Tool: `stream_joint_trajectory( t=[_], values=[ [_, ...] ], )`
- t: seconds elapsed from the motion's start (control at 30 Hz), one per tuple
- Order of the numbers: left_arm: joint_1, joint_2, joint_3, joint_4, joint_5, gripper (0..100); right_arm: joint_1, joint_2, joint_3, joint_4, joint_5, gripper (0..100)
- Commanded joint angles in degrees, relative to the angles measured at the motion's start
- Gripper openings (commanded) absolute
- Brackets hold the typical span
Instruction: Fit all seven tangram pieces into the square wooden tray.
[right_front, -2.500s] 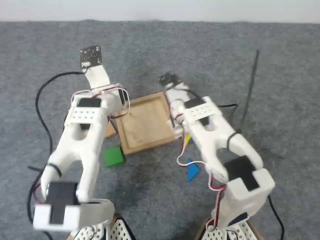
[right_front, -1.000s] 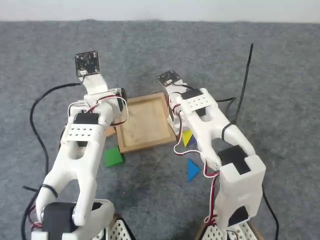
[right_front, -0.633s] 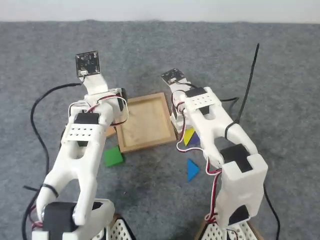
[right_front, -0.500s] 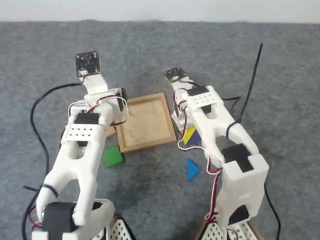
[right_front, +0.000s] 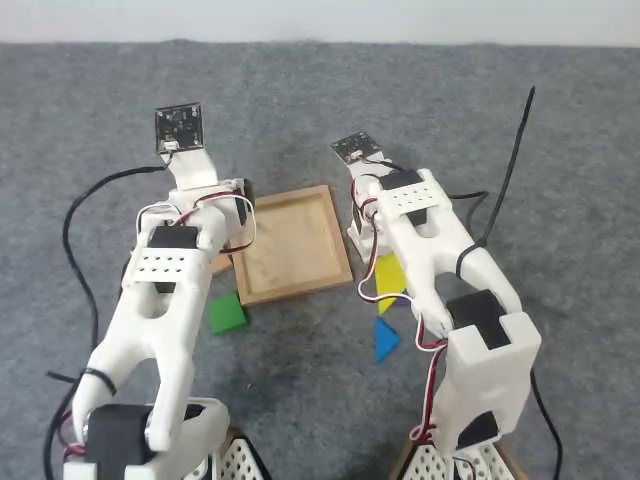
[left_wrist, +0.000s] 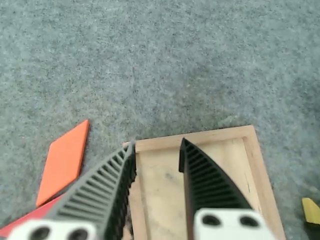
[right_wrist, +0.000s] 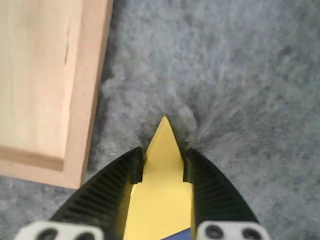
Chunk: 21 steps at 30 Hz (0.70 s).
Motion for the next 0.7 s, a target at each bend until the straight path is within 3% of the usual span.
stream_joint_trajectory(
  t=[0.0,0.17,0.43,0.53,0.67],
  values=[
    [-0.44,-1.05,-1.80,0.26,-0.79,14,2.15,-3.65,-1.67,1.27,-0.53,14.7],
    [-0.44,-1.05,-1.71,0.26,-0.88,14,3.30,-7.08,-1.67,5.76,0.44,30.1],
    [-0.44,-1.05,-1.71,0.26,-1.93,14,-0.04,-17.98,1.85,12.79,0.18,26.2],
    [-0.44,-1.05,-1.71,0.26,-2.29,14,-2.51,-21.49,8.88,9.19,-1.58,27.0],
    [-0.44,-1.05,-1.71,0.26,-2.37,14,-3.47,-20.88,17.93,-1.80,-7.12,35.3]
  ],
)
